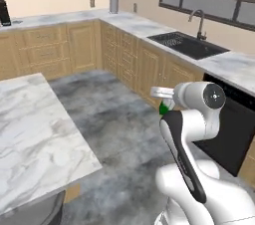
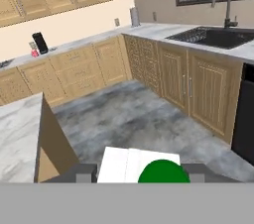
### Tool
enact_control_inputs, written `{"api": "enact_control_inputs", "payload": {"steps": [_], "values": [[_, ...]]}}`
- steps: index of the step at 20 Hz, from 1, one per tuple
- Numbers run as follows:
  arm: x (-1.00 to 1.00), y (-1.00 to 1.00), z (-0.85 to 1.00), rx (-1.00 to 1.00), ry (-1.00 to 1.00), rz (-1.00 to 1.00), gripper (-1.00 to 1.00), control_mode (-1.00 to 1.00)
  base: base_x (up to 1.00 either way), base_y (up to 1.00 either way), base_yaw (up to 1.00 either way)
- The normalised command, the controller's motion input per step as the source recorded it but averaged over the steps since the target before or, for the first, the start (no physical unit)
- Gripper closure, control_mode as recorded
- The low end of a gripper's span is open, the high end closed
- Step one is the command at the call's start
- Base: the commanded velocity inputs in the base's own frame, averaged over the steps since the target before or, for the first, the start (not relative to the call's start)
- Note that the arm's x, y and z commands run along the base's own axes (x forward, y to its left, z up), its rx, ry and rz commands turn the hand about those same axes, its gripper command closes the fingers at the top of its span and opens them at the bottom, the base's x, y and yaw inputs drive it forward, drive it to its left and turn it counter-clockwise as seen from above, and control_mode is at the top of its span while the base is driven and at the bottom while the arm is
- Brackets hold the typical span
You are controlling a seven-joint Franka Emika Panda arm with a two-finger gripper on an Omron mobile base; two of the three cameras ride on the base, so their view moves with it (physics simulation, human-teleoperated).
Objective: Take a sugar cube from the saucer and place it inside the coffee. Then, grab milk from the fridge and place it next to the coffee on the counter to sweeten the coffee.
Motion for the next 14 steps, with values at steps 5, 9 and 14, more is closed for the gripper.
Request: {"api": "enact_control_inputs", "payload": {"steps": [5,9,14], "values": [[0.00,0.00,0.00,0.00,0.00,0.00,1.00,1.00,1.00,-0.55,0.45],[0.00,0.00,0.00,0.00,0.00,0.00,1.00,1.00,1.00,-0.79,0.41],[0.00,0.00,0.00,0.00,0.00,0.00,1.00,1.00,1.00,-0.72,0.37]]}}
